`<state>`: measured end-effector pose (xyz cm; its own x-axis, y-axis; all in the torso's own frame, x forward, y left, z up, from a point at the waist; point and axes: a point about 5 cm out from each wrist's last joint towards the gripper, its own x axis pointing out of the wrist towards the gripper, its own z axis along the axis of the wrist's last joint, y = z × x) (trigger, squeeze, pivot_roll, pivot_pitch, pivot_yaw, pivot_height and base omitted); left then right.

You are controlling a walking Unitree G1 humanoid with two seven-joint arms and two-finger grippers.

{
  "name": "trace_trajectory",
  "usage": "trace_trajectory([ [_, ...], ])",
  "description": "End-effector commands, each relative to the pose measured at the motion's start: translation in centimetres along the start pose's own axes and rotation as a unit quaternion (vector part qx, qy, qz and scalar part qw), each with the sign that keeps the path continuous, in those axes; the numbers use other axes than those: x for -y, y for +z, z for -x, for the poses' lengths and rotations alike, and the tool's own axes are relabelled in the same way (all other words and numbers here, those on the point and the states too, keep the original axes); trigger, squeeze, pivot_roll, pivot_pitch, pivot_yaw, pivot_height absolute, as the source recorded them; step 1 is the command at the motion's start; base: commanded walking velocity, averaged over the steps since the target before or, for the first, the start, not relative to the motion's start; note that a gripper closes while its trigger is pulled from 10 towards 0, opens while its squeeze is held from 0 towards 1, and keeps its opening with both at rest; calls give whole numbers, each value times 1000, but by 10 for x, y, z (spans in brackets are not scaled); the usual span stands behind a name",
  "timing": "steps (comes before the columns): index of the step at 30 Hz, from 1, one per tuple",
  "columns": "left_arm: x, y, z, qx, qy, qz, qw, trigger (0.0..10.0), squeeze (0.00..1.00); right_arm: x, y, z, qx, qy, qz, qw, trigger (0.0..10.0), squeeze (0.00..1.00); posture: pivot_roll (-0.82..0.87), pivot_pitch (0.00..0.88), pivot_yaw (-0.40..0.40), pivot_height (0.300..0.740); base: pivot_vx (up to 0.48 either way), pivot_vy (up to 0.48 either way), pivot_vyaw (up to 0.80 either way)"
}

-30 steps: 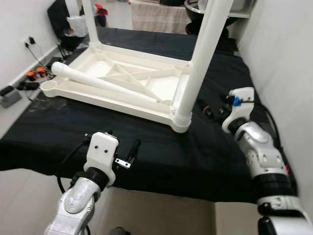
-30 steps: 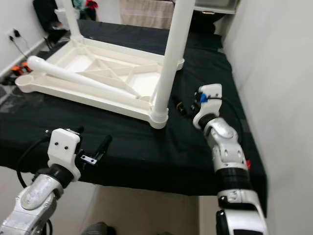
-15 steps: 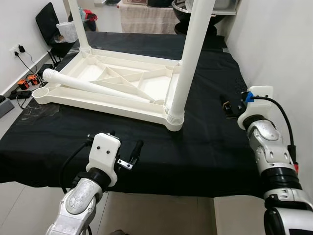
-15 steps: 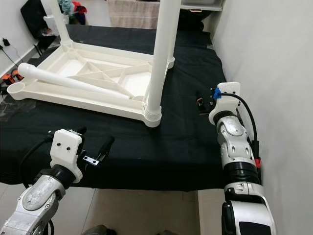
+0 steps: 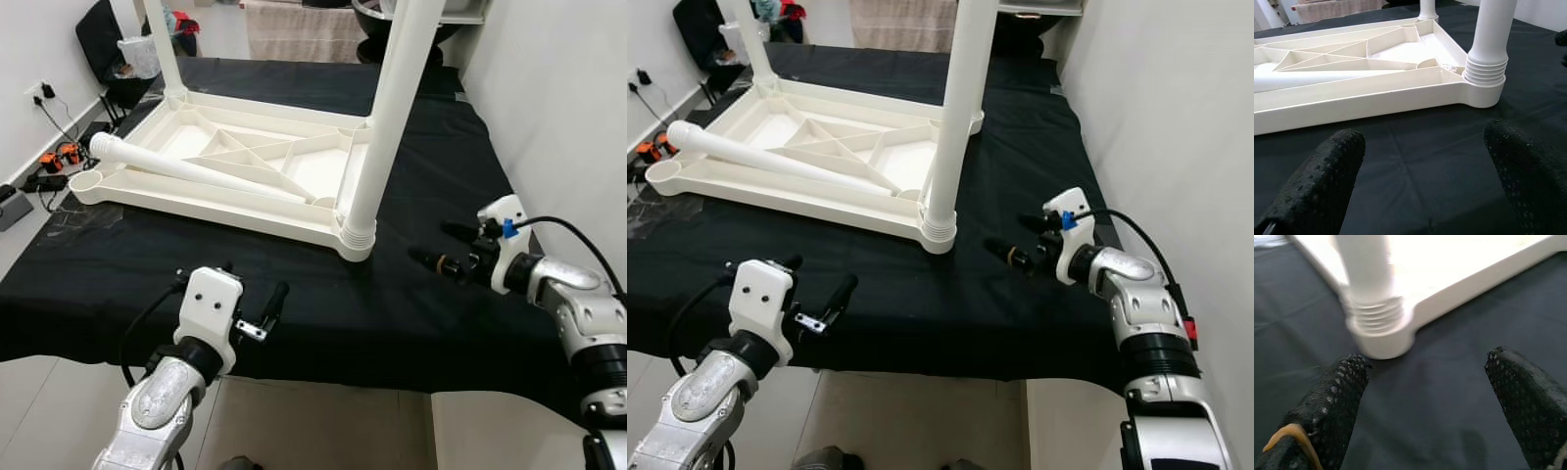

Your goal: Building children table

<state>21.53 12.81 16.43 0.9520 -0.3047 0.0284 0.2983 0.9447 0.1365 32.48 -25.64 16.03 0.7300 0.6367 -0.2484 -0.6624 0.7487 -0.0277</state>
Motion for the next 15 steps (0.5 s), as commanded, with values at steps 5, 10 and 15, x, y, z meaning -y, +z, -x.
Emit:
trace_trajectory([
  [5,1,-2,3,-7,-6,-3,1000,10000,0,-13,6,-4,26,60,-16,998,10000,1000,82,85,-57,740,0,0,0],
  [10,2,-1,2,-5,-8,-3,1000,10000,0,-28,21,-20,71,102,-6,992,10000,0,81,82,-54,740,0,0,0],
  [15,2,0,2,-3,-6,-3,1000,10000,0,-27,23,-25,79,88,-10,993,10000,0,85,76,-57,740,0,0,0],
])
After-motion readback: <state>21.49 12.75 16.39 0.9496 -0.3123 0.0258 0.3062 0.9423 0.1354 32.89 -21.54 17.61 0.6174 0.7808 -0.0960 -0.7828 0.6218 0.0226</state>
